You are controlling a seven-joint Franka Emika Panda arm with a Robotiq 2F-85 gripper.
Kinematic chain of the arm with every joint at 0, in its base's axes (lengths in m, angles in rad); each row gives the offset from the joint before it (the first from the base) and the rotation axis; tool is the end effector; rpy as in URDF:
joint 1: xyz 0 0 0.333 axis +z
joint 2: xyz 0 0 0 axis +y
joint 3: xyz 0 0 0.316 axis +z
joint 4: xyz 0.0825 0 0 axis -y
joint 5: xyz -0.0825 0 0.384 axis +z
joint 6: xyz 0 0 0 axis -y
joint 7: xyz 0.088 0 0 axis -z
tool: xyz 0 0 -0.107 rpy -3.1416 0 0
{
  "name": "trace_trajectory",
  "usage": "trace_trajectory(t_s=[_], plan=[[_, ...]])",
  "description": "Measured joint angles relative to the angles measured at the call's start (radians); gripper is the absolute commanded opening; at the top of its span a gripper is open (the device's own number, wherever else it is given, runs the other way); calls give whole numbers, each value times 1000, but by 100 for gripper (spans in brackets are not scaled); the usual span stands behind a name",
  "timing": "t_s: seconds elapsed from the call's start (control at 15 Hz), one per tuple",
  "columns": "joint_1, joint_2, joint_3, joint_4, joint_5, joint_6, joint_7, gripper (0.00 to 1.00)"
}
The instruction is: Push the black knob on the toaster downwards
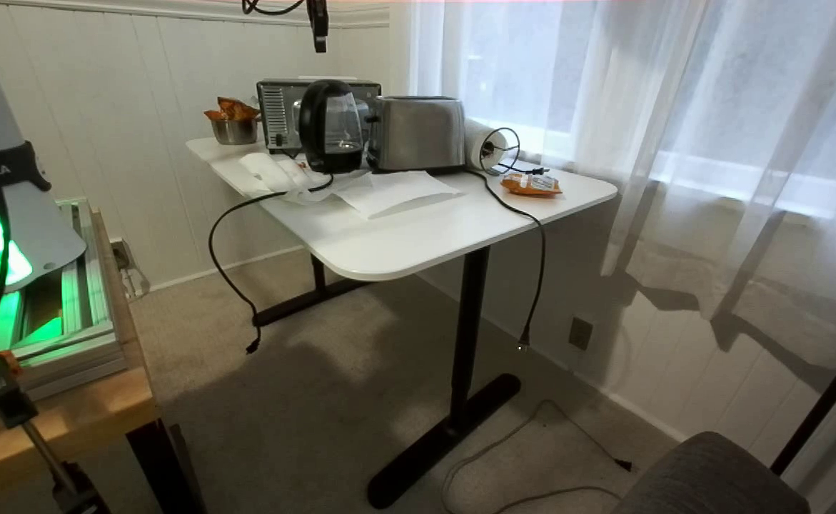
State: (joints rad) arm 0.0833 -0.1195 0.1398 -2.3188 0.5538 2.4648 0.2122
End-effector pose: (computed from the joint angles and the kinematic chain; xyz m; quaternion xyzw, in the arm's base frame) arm 0.5035 0.1143 0.4166 -0.9560 0.1829 -0.0844 0.2131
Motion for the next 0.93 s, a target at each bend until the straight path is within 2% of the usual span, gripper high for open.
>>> trace_trajectory(t_s=[0.07, 0.27, 0.53, 0.93], plan=[[0, 1, 0, 0, 0, 0, 0, 0], [4, 20, 0, 3, 4, 3, 0, 0], [19, 79, 0, 7, 57, 67, -14, 0], [16, 192, -1, 57, 323, 79, -198, 0]])
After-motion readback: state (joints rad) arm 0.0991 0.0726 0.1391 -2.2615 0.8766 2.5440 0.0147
